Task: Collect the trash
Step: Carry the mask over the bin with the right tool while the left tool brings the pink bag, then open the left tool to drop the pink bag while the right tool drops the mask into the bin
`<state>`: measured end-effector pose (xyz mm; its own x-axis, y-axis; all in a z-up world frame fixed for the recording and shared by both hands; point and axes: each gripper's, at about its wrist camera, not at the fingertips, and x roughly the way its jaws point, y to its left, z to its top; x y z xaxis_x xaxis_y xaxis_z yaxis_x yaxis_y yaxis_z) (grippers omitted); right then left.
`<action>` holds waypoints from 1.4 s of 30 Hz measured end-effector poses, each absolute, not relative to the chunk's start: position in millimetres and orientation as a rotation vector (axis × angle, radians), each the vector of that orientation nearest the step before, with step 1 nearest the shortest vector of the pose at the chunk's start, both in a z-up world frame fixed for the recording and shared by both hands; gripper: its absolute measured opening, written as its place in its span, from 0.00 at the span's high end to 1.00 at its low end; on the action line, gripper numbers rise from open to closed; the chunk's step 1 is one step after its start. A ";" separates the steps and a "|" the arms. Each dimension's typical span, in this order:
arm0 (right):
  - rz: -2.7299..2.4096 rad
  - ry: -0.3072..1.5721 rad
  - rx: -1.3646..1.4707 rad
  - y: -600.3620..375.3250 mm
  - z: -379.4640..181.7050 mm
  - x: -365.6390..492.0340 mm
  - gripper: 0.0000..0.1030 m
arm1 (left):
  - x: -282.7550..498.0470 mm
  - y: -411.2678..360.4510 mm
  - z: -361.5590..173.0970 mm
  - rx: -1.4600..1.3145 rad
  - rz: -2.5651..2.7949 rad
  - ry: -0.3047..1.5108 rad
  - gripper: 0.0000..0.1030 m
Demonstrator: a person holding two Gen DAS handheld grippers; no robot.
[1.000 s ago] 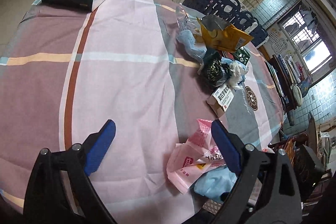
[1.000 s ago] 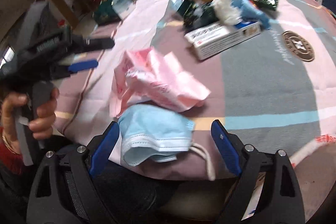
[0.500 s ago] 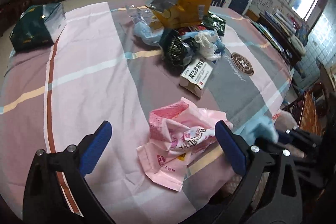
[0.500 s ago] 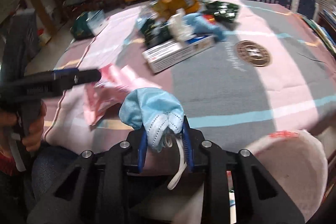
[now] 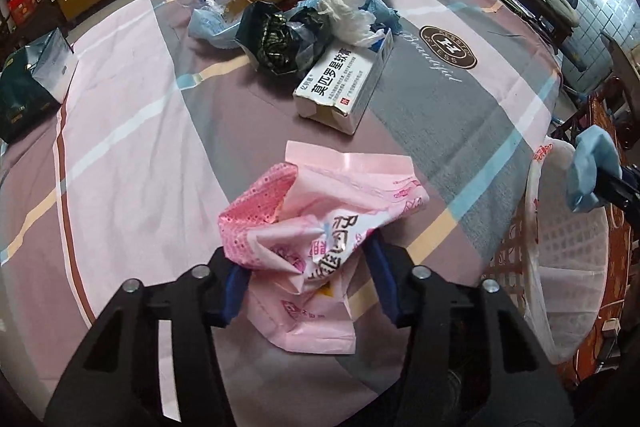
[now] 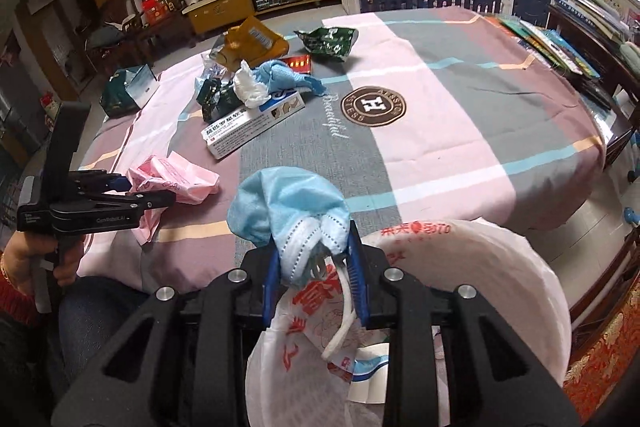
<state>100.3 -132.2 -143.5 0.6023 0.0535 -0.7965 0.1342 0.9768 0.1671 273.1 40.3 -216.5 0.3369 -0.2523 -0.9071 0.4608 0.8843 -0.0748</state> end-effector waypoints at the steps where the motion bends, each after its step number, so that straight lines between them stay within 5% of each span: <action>1: -0.053 0.914 0.212 -133.6 -138.9 96.9 0.70 | 272.2 41.9 -215.3 0.208 -0.460 1.129 0.58; 5: -0.059 0.876 0.205 -139.9 -122.1 83.3 0.70 | 260.8 53.5 -200.5 0.196 -0.355 1.050 0.69; 11: -0.075 0.858 0.158 -149.8 -105.7 57.7 0.70 | 204.1 59.5 -161.6 -0.033 -0.275 0.953 0.69; 22: -0.155 0.811 0.103 -185.4 -78.0 5.6 0.70 | 117.7 -29.1 -89.4 0.015 -0.401 0.821 0.68; 42: -0.232 0.879 0.163 -232.6 -91.6 -29.7 0.70 | 79.6 -118.2 -125.6 0.156 -0.610 0.958 0.68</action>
